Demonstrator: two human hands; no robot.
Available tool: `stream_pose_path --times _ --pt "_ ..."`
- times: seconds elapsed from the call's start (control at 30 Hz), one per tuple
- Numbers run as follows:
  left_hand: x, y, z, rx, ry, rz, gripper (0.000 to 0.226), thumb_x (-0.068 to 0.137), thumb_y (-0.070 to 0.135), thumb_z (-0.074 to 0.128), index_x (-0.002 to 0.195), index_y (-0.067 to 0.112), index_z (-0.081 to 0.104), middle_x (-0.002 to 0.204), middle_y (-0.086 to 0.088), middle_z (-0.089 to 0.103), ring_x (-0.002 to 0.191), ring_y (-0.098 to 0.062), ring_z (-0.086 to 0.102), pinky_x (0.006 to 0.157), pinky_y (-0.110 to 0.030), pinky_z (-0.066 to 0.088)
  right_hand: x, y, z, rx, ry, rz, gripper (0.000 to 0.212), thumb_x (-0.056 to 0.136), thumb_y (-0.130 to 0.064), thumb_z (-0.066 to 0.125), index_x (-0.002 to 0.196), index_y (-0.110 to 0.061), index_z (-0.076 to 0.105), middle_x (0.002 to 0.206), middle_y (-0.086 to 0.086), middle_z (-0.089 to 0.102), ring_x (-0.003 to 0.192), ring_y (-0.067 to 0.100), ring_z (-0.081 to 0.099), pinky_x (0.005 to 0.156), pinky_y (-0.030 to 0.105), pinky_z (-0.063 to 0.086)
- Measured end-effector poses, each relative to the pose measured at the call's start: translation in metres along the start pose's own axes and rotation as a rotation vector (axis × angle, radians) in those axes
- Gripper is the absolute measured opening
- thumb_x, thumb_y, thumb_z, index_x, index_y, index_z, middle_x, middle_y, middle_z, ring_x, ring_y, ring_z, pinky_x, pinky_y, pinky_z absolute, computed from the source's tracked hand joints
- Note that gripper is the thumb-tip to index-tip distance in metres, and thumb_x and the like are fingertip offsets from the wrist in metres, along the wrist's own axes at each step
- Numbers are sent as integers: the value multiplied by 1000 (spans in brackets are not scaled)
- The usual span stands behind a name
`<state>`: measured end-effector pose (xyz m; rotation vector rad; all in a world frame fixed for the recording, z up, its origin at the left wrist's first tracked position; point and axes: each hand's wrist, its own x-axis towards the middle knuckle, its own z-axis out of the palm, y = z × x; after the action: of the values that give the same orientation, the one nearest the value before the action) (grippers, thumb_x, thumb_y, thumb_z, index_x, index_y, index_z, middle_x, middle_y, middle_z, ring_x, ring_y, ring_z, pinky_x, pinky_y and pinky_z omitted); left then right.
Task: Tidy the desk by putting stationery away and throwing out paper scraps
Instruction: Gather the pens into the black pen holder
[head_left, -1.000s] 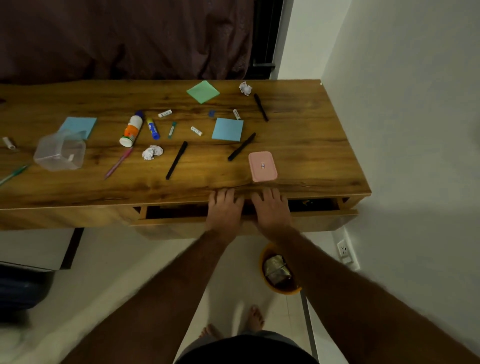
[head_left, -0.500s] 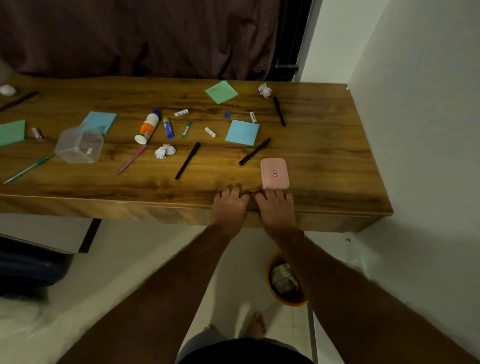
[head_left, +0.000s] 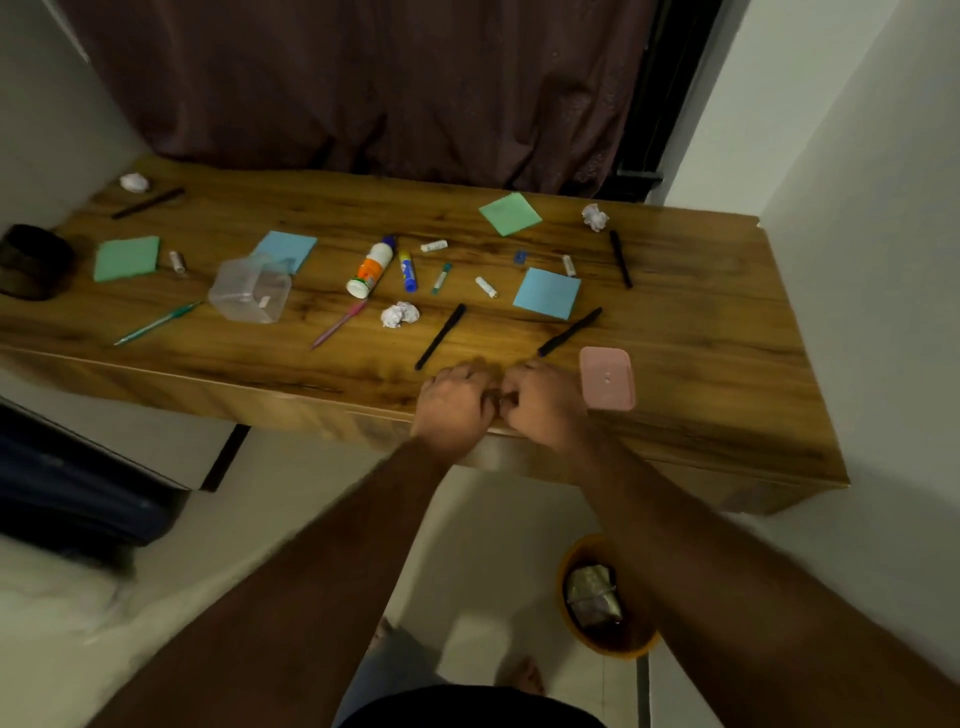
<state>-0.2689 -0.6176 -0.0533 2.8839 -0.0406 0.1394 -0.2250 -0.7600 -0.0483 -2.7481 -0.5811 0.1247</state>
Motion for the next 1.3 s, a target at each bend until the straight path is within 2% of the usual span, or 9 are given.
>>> stream_pose_path --times 0.13,0.23,0.37,0.5,0.63,0.8,0.9,1.1,1.3 --pt "2 -58 -26 -50 35 -115 30 87 35 53 113 22 64 117 -2 61 109 -24 57 88 -36 48 28 -50 12 166 -13 55 22 83 -35 64 97 -19 70 105 3 67 100 22 61 83 30 49" --pt "2 -107 -48 -67 76 -174 28 89 34 54 112 22 64 117 -2 61 108 -25 57 88 -34 46 57 -99 23 277 -60 64 22 82 -34 69 95 -16 70 101 2 71 97 20 64 76 25 46" --pt "0 -182 -79 -94 100 -220 31 88 33 53 115 21 63 114 -4 61 104 -26 60 86 -35 50 97 -170 36 338 -57 21 20 82 -27 73 90 -10 70 96 11 72 96 28 65 78 29 47" --pt "-4 -262 -114 -103 131 -275 26 89 32 53 108 18 64 108 -7 62 99 -27 60 83 -37 52 137 -244 43 350 -83 -35 18 85 -23 70 91 -6 69 96 11 71 95 25 62 67 23 31" --pt "-8 -324 -140 -120 153 -350 27 92 32 52 112 18 63 113 -7 62 100 -28 61 84 -36 50 166 -300 54 347 -99 -100 13 86 -24 68 85 -11 66 85 8 67 84 22 59 65 26 34" --pt "-13 -397 -157 -216 188 -499 33 93 37 53 121 21 61 117 -2 60 104 -21 60 88 -36 52 204 -368 76 385 -150 -184 13 89 -27 65 78 -25 58 74 -9 59 75 11 56 65 26 43" --pt "-12 -432 -163 -245 220 -574 31 93 36 54 120 22 60 117 0 59 103 -18 60 87 -32 52 228 -399 86 420 -199 -200 6 90 -27 65 87 -23 61 80 -10 61 78 7 57 63 22 44" --pt "0 -498 -178 -273 273 -732 37 93 37 56 127 22 56 122 -1 57 105 -18 59 85 -32 53 281 -447 107 458 -271 -248 8 88 -30 67 87 -23 63 83 -7 65 79 8 60 58 19 40" --pt "17 -565 -193 -328 318 -924 46 91 37 58 132 18 49 123 -10 58 107 -26 60 85 -36 50 334 -487 120 460 -313 -307 9 89 -29 67 90 -24 60 86 -9 61 85 9 58 63 20 42"
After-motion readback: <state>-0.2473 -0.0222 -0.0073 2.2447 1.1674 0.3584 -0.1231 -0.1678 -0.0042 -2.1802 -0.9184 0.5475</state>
